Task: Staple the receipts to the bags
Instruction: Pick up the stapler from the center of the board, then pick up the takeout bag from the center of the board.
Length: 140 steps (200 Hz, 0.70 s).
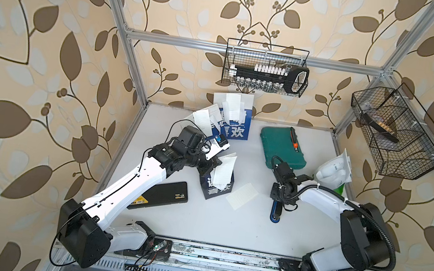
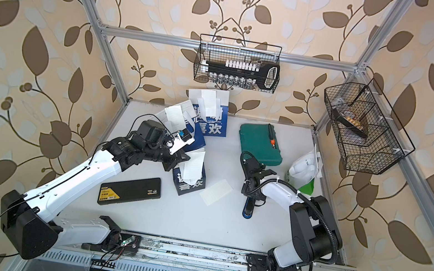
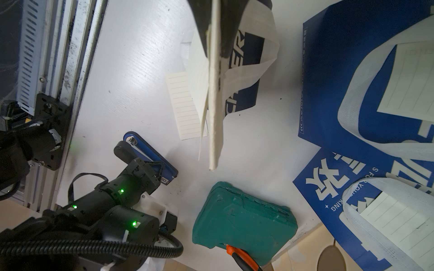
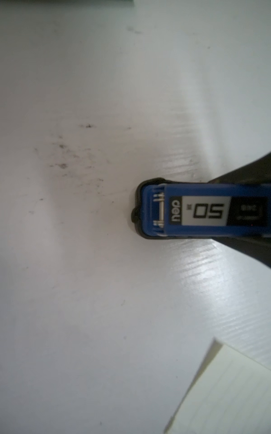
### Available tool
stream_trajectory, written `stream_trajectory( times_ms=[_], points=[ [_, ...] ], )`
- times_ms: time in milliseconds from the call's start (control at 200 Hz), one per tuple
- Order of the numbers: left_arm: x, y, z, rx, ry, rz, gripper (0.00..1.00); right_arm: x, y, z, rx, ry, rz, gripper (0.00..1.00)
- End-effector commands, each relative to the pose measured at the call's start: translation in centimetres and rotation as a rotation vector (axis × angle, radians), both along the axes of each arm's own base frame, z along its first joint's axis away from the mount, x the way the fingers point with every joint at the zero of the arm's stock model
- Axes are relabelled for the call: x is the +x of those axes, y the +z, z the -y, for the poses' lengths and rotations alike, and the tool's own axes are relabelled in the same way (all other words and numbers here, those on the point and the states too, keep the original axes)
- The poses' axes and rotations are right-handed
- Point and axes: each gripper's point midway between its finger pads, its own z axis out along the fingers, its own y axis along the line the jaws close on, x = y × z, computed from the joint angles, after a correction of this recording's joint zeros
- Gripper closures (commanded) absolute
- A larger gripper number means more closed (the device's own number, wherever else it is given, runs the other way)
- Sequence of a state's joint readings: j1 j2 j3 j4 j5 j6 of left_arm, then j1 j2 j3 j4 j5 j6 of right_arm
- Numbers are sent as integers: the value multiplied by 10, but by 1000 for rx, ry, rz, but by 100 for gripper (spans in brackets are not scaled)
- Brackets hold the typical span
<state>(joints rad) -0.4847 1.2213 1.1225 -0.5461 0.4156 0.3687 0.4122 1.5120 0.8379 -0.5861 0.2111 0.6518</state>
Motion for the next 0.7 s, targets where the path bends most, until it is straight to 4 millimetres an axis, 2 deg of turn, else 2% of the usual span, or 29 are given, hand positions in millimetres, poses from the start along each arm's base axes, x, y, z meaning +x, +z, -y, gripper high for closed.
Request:
stream_trajectory(
  times_ms=[0, 105, 190, 245, 315, 415, 500, 575, 695],
  points=[
    [-5, 11, 4, -26, -49, 55, 100, 39, 70, -43, 197, 148, 249, 100],
    [-5, 8, 4, -21, -46, 47, 100, 74, 175, -83, 366, 252, 573, 100],
    [-4, 8, 4, -24, -38, 41, 100, 84, 257, -112, 455, 312, 803, 100],
    [-3, 8, 4, -30, -34, 36, 100, 86, 300, -127, 499, 337, 924, 100],
    [-3, 8, 5, -34, -33, 30, 100, 87, 341, -141, 549, 334, 1041, 100],
    [-3, 8, 5, -36, -30, 22, 100, 90, 376, -156, 641, 312, 1144, 100],
    [-3, 8, 5, -40, -25, 13, 100, 93, 390, -167, 689, 303, 1193, 100],
    [-3, 9, 6, -46, -20, 16, 100, 98, 392, -177, 716, 304, 1197, 100],
    [-2, 15, 7, -74, -14, 26, 100, 107, 379, -192, 756, 284, 1144, 100]
  ],
)
